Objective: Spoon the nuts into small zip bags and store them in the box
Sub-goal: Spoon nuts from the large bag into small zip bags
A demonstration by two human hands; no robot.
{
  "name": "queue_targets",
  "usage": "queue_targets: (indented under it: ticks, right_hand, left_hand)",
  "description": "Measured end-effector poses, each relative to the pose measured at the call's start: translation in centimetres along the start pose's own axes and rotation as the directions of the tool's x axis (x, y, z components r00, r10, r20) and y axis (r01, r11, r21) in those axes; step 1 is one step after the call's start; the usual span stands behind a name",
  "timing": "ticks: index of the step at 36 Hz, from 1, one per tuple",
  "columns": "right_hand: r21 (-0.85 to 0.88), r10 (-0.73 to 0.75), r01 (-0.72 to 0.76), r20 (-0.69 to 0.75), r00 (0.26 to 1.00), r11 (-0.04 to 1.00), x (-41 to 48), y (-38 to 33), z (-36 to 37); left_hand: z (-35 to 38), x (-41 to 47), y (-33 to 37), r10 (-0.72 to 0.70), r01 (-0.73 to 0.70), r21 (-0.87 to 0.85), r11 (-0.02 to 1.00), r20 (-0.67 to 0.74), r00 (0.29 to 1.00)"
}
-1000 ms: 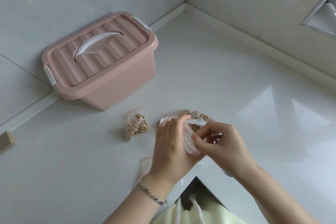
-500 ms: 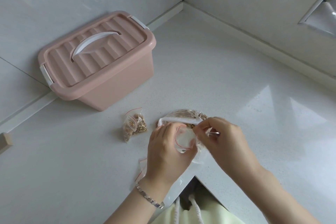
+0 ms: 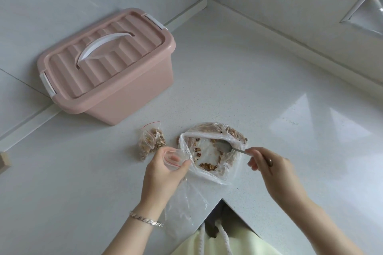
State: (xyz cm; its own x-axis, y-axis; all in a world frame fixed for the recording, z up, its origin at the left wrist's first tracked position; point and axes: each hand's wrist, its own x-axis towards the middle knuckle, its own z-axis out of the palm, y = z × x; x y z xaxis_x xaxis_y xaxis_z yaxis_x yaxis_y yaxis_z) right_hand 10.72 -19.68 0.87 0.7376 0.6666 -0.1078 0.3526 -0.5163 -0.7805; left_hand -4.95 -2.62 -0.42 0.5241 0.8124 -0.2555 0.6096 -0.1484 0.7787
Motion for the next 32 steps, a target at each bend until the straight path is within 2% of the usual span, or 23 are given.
queue_targets:
  ticks: [5,11,16,25,28,32]
  right_hand:
    - [-0.056,-0.038,0.033,-0.096,0.995,0.998,0.4,1.4,2.0]
    - [-0.097,-0.136,0.126,-0.102,0.985,0.987,1.4,1.9,3.8]
    - [-0.141,-0.182,0.172,-0.058,0.982,0.975,2.4,2.8,5.0]
    - [-0.050,-0.173,0.179,0.109,0.979,0.983,1.0,4.4,4.2]
    - [0.053,-0.120,0.117,0.058,0.991,0.992,0.1,4.7,3.7]
    - [0.077,-0.002,0.009,-0.092,0.996,0.997,-0.3,5.4,3.3]
  left_hand:
    - [-0.2,-0.3,0.4,-0.007,0.008,-0.026,1.000,0.033,0.999]
    - [-0.1,-0.5,0.4,-0.021,0.024,-0.059,0.998,0.052,0.998]
    - [0.0,-0.4,0.4,-0.059,0.064,-0.101,0.993,0.055,0.997]
    - [-0.3,-0.5,0.5,-0.095,0.105,-0.140,0.985,0.075,0.993]
    - [-0.2,-0.6,0.5,-0.088,0.099,-0.137,0.986,0.086,0.992]
    - [0.0,-0.7,0.7,-0.073,0.084,-0.136,0.987,0.084,0.994]
